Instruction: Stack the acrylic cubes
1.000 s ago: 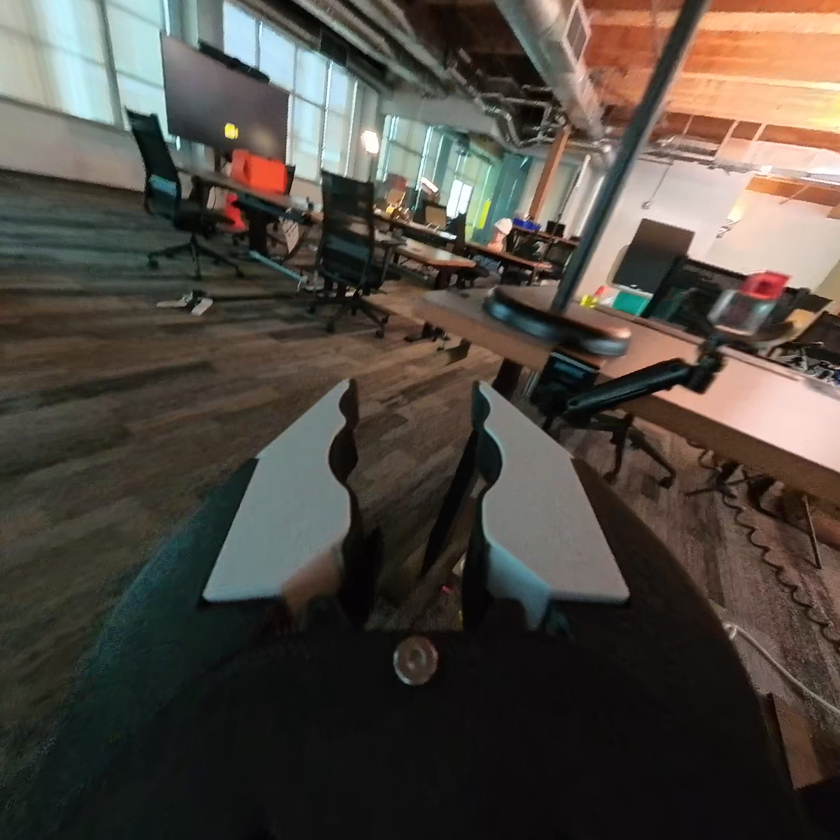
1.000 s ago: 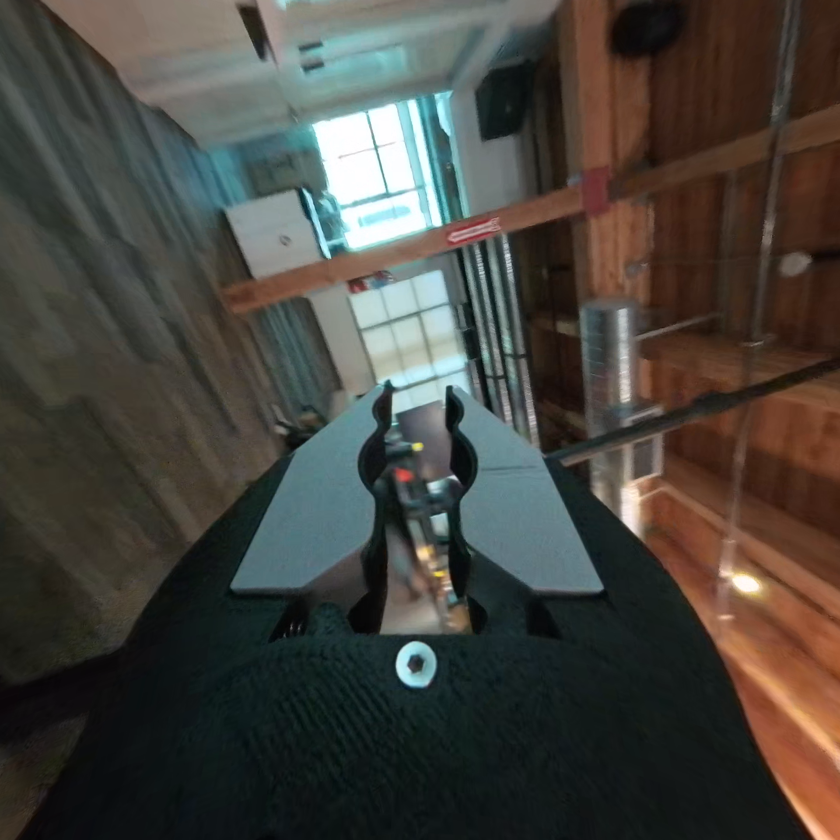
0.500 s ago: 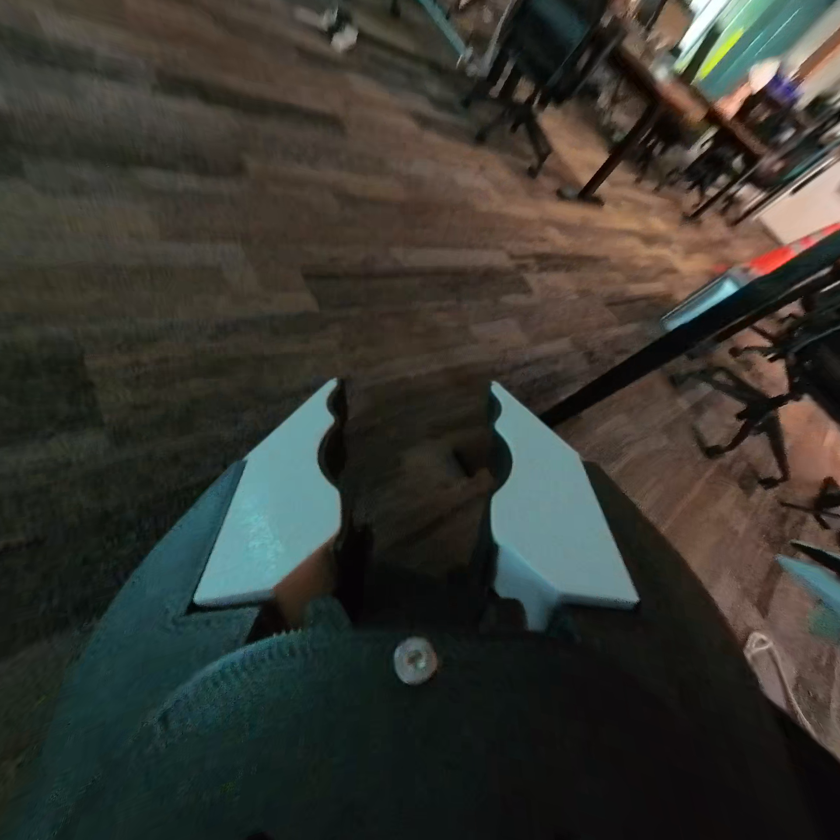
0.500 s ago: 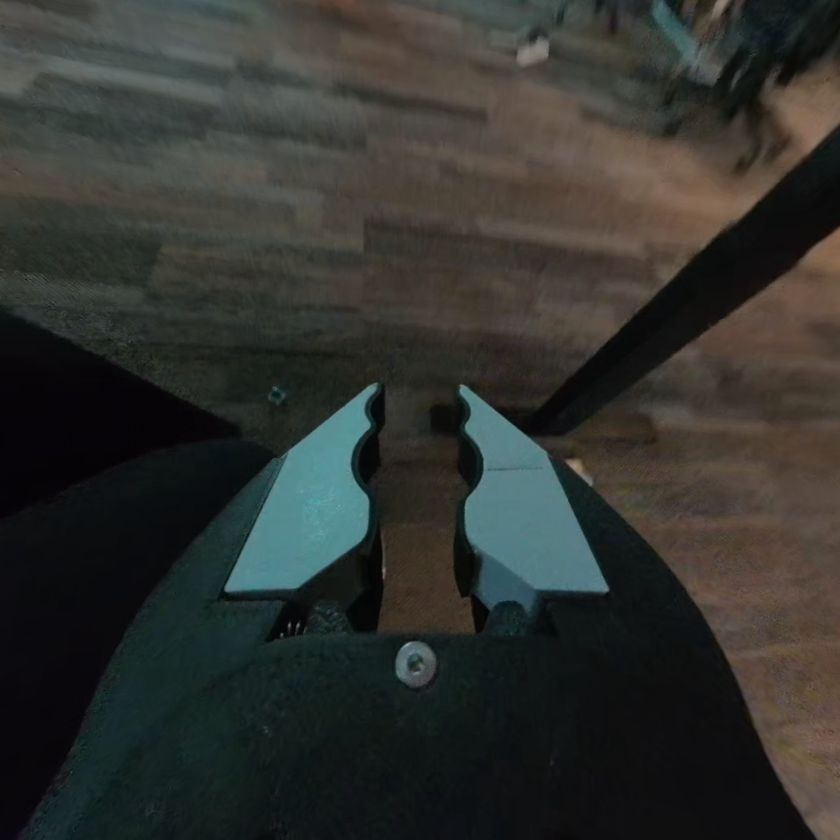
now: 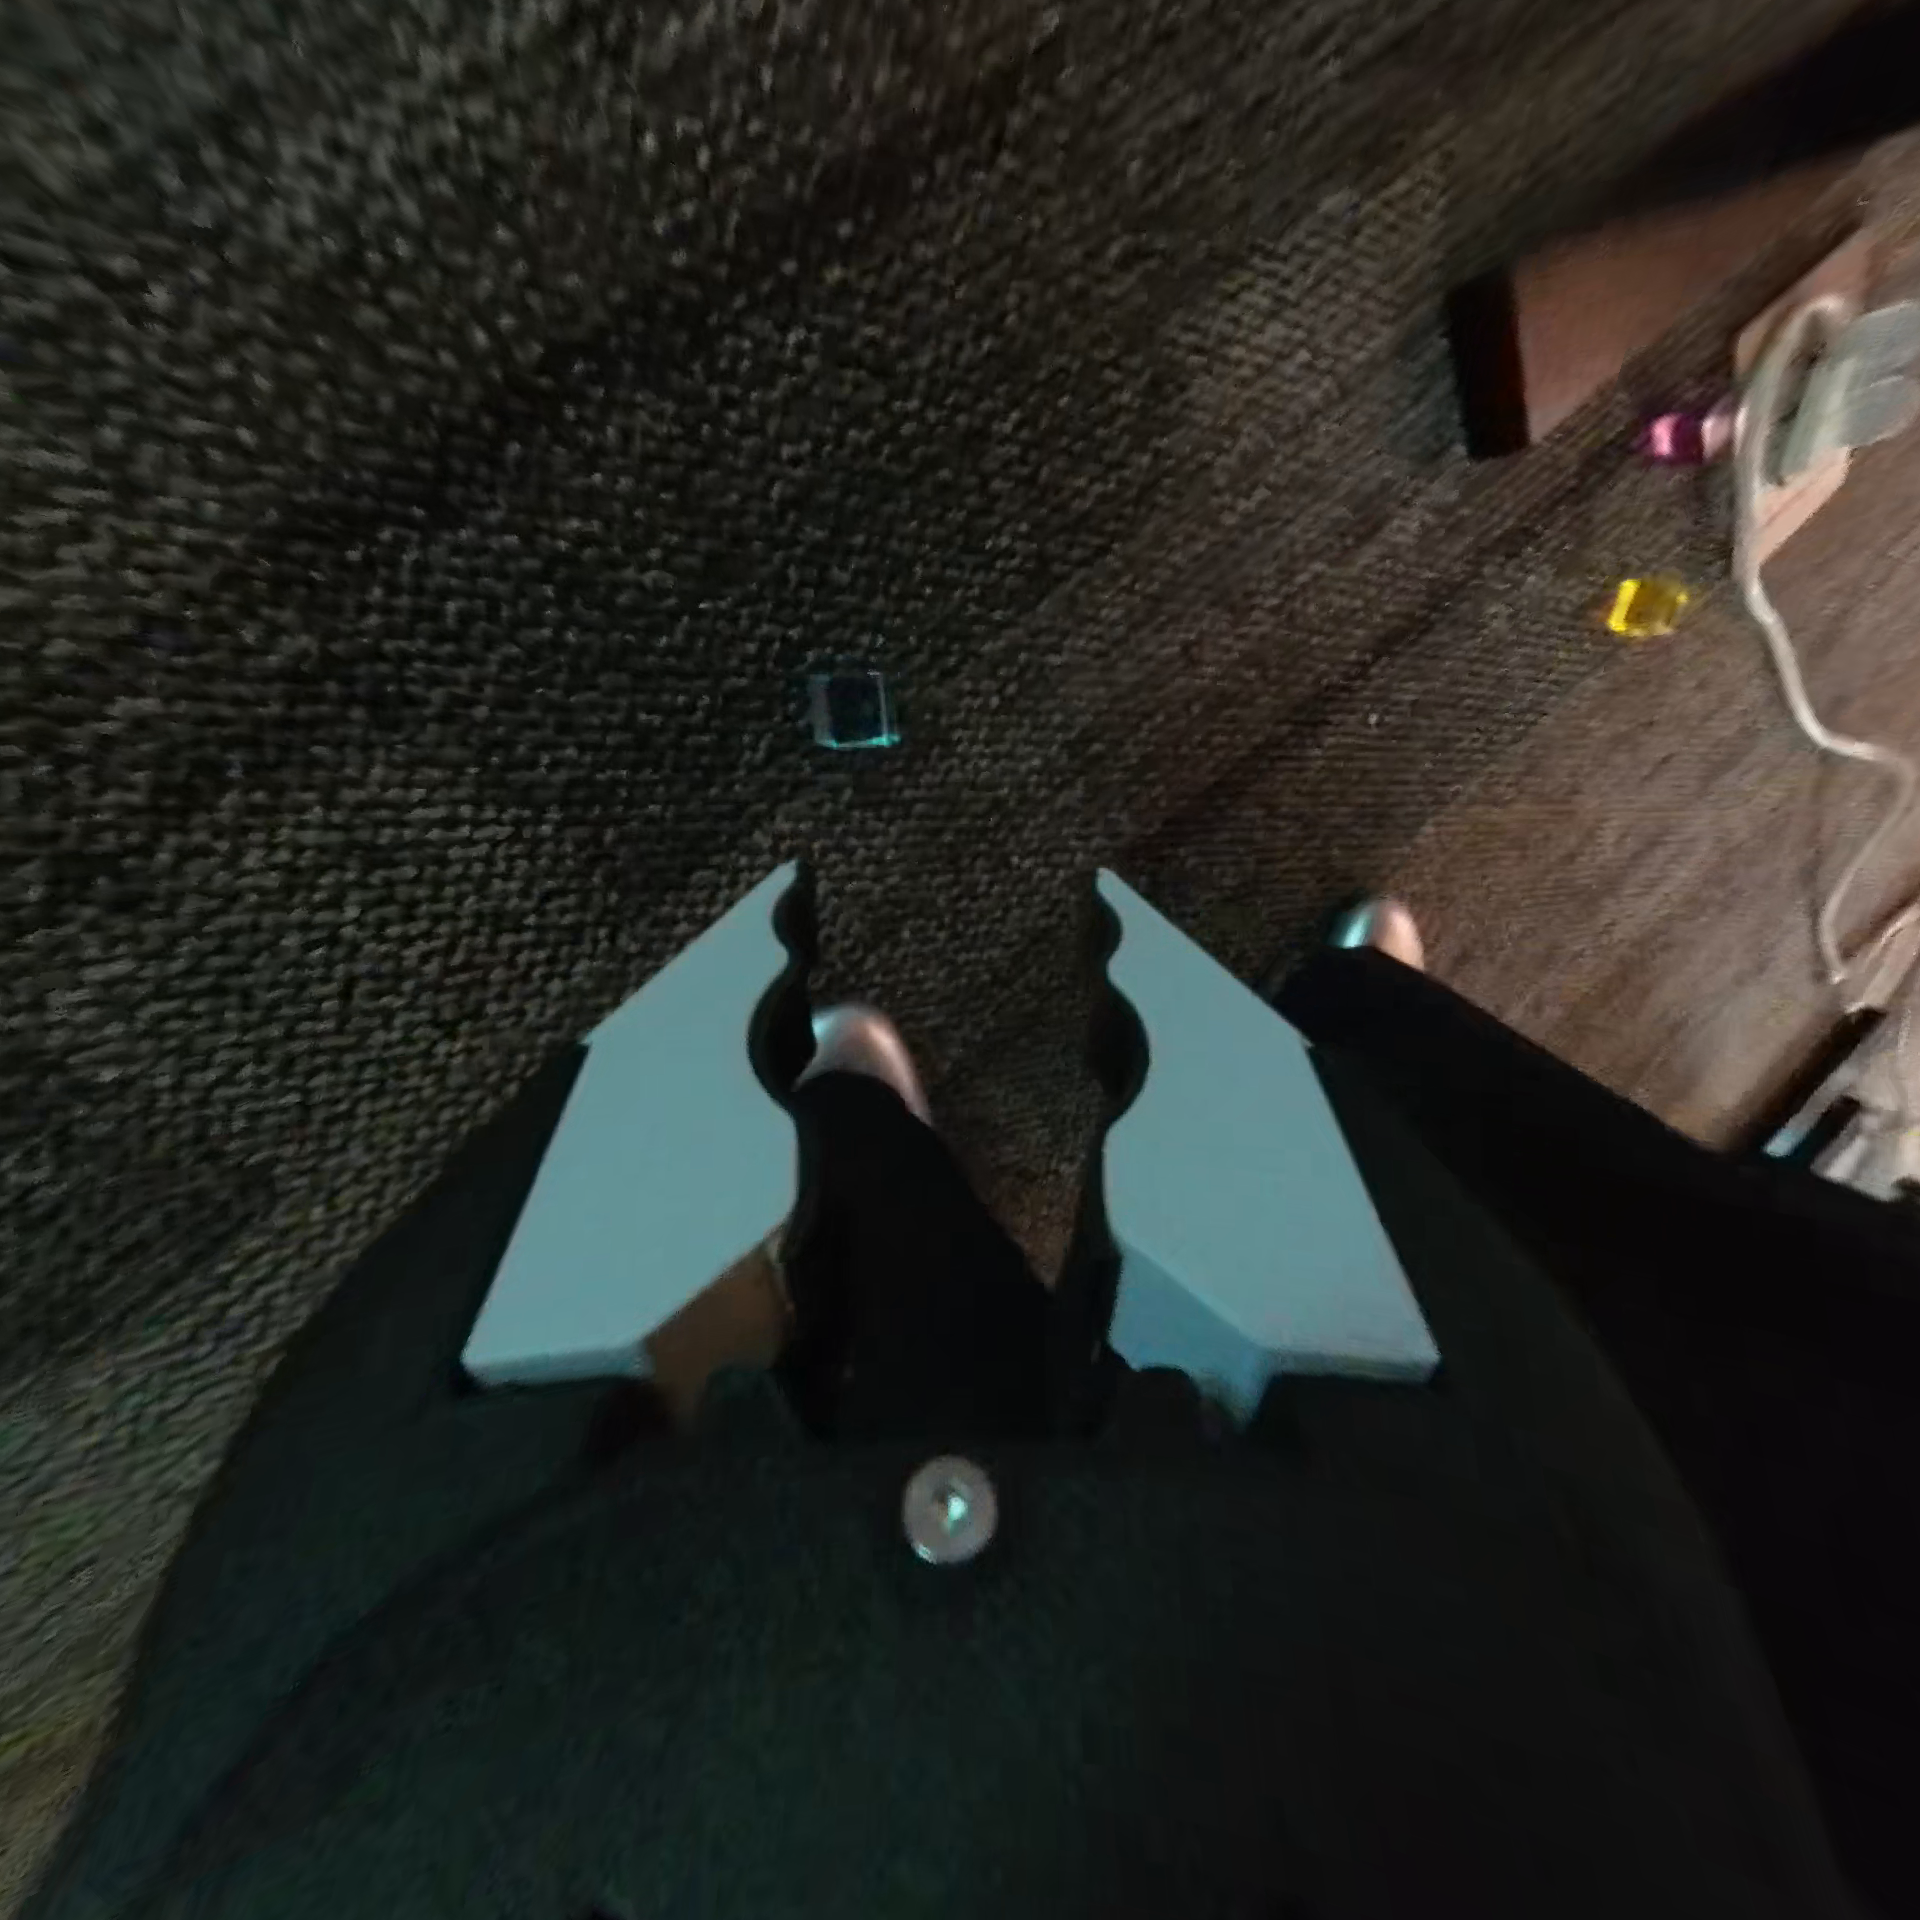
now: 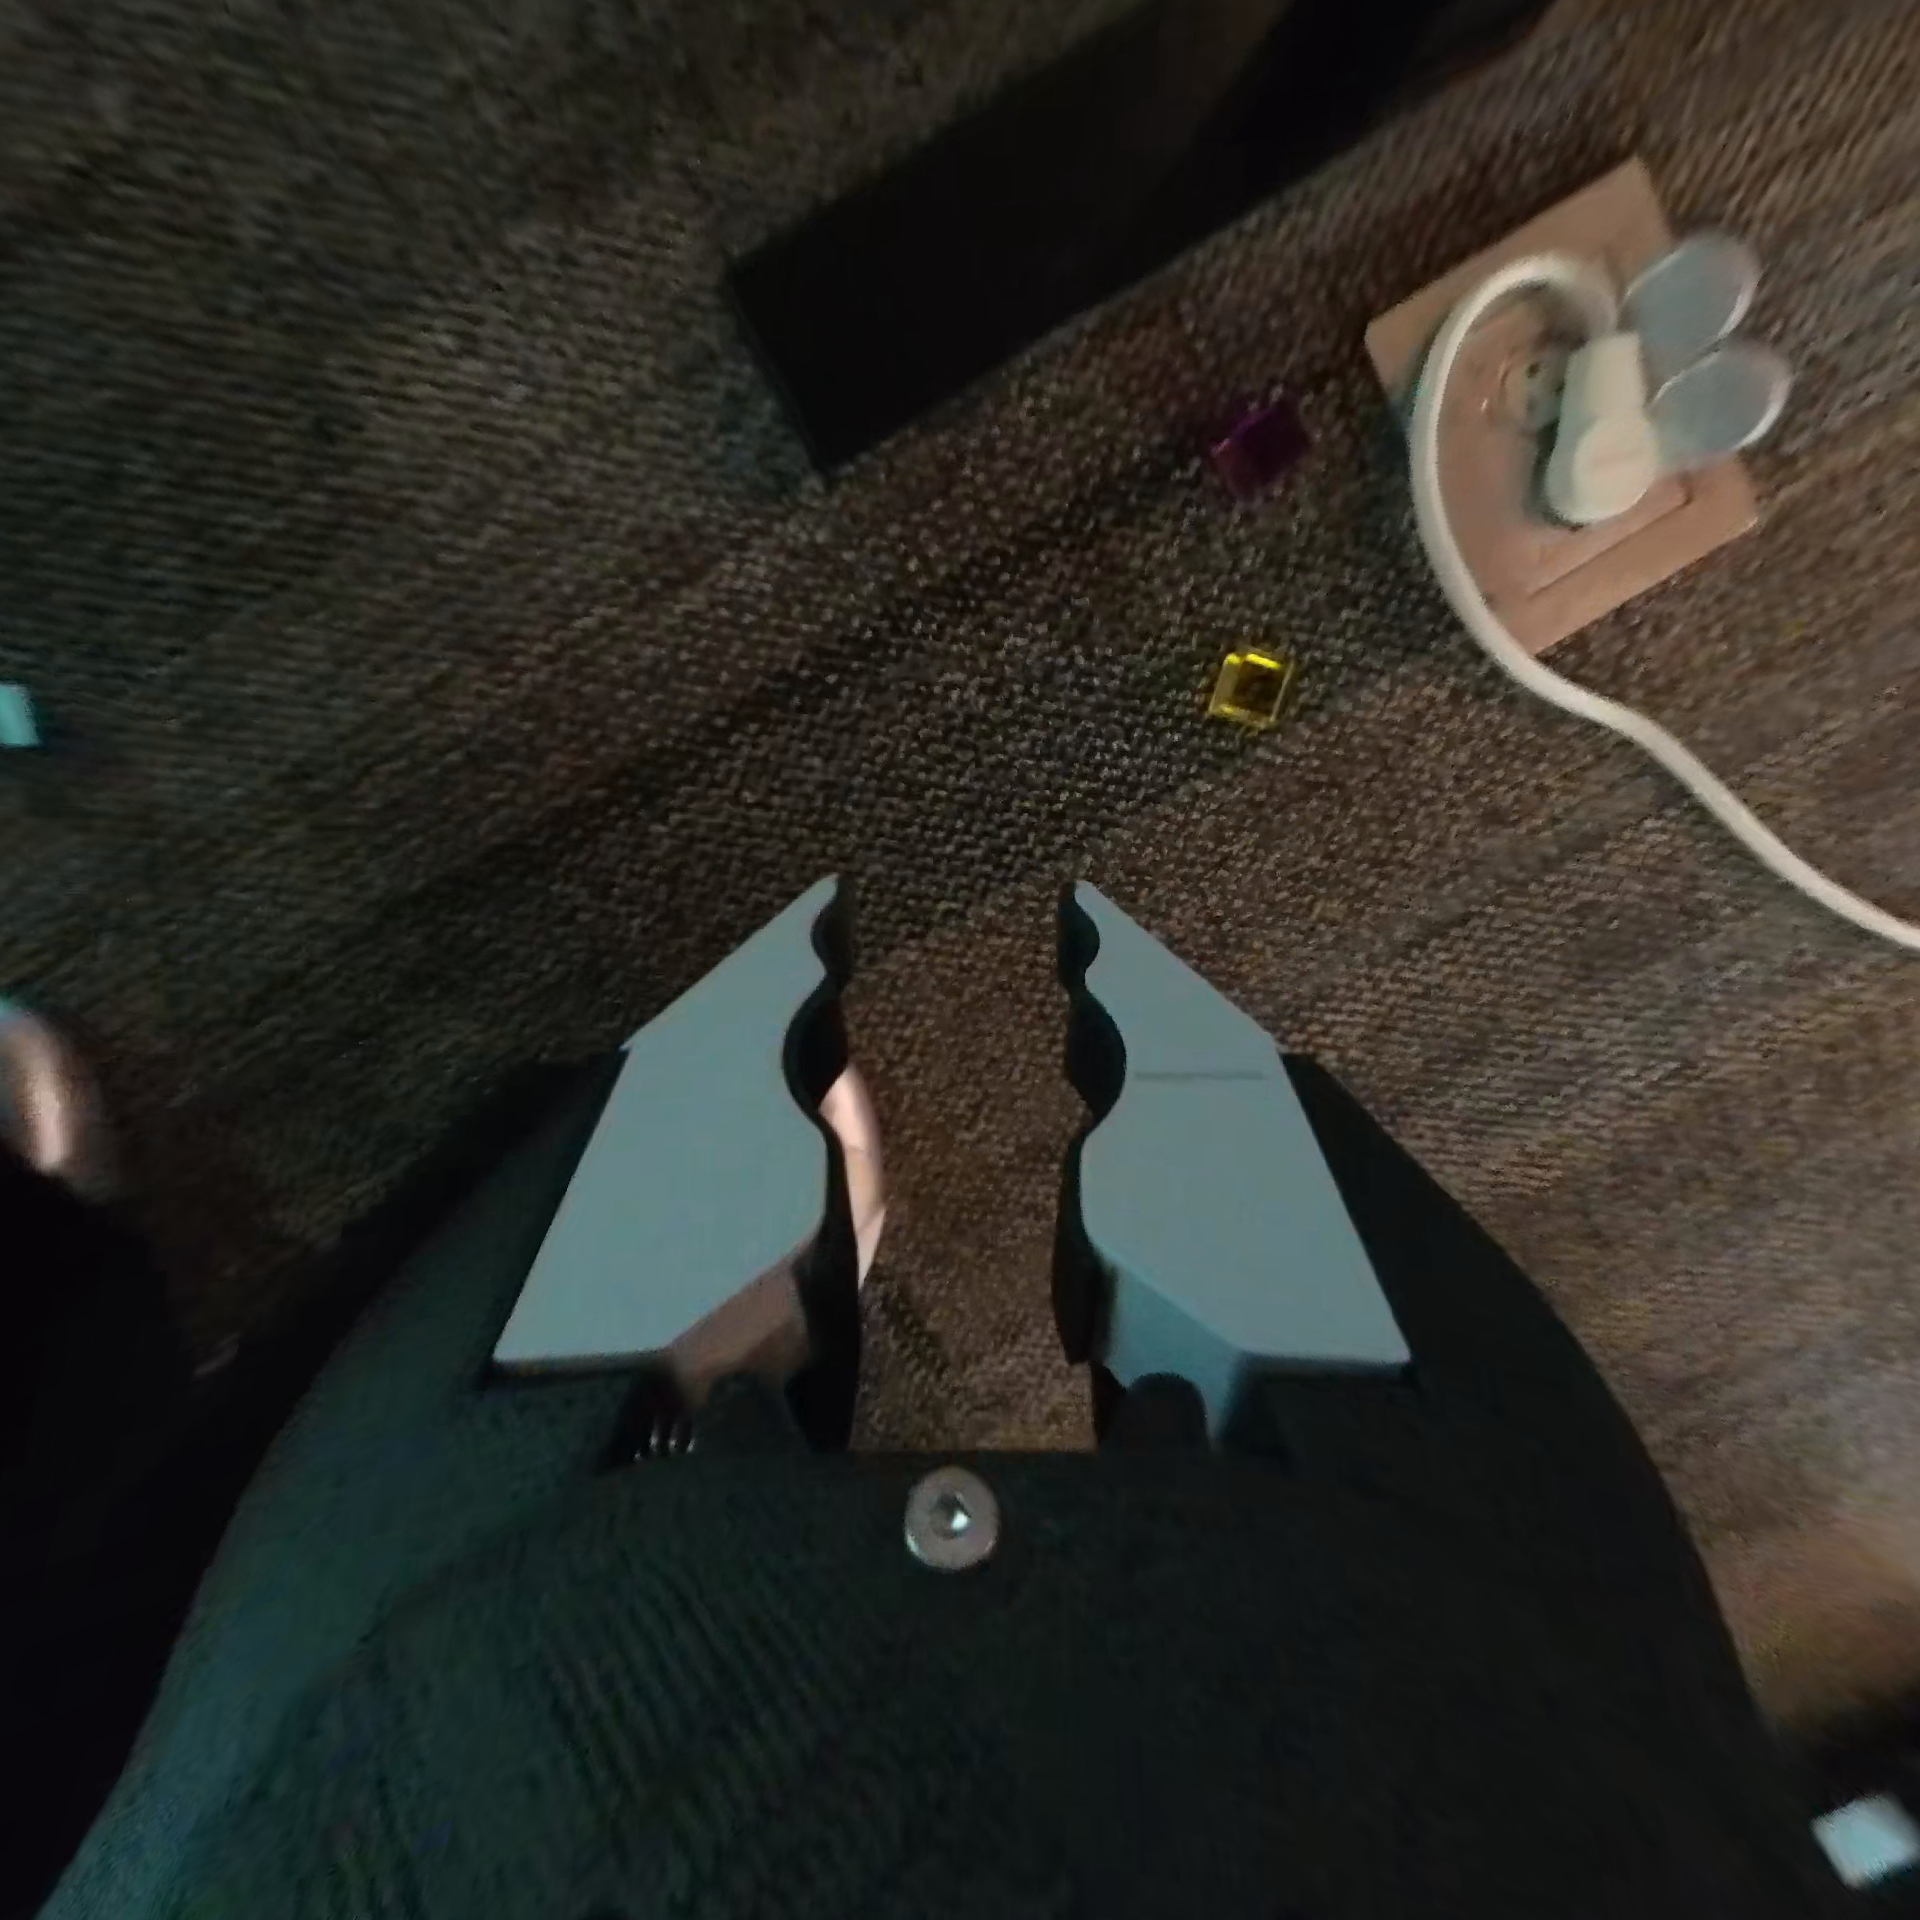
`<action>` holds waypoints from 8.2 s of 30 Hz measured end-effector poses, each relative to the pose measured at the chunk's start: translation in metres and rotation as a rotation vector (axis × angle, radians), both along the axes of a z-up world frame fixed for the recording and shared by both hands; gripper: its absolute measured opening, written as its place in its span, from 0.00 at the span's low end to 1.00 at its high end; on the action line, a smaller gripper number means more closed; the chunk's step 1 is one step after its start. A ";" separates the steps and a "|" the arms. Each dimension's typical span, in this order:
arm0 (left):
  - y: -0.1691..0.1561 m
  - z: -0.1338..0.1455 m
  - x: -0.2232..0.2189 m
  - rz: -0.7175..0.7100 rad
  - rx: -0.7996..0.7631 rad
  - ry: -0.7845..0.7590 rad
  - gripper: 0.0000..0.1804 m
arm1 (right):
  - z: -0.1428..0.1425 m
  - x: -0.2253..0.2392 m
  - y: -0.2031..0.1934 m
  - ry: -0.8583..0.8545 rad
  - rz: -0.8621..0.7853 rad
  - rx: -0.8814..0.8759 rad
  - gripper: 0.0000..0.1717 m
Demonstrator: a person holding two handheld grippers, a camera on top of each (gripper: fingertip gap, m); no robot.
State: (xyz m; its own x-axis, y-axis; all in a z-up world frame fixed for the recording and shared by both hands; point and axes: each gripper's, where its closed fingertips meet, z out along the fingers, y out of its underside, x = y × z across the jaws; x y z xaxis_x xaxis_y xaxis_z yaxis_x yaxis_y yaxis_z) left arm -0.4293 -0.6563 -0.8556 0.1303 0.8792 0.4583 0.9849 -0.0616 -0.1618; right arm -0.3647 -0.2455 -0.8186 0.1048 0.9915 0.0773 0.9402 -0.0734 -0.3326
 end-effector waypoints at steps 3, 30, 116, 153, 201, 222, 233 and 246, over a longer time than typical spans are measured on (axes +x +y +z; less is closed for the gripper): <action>0.007 -0.052 -0.018 0.046 -0.030 -0.033 0.28 | -0.050 -0.002 0.021 -0.031 -0.035 0.050 0.22; 0.038 -0.163 -0.008 0.082 -0.248 0.209 0.21 | -0.198 -0.048 0.134 0.004 -0.161 -0.025 0.15; 0.107 0.771 0.243 -0.155 0.247 1.642 0.15 | 0.807 0.099 0.028 0.290 0.830 -0.215 0.37; 0.149 0.812 0.293 -0.102 0.262 1.963 0.24 | 0.851 0.147 -0.006 0.679 0.845 -0.057 0.14; 0.170 0.792 0.290 -0.255 0.429 1.730 0.24 | 0.859 0.105 0.062 0.613 0.568 0.141 0.29; 0.230 0.703 0.285 -0.453 0.485 1.352 0.22 | 0.680 0.238 -0.104 1.298 0.505 0.065 0.03; 0.227 0.668 0.261 -0.415 0.547 1.231 0.21 | 0.546 0.195 -0.127 0.970 0.429 -0.170 0.07; 0.082 0.490 0.110 0.159 0.371 0.980 0.10 | 0.286 0.058 -0.067 0.513 0.249 -0.210 0.15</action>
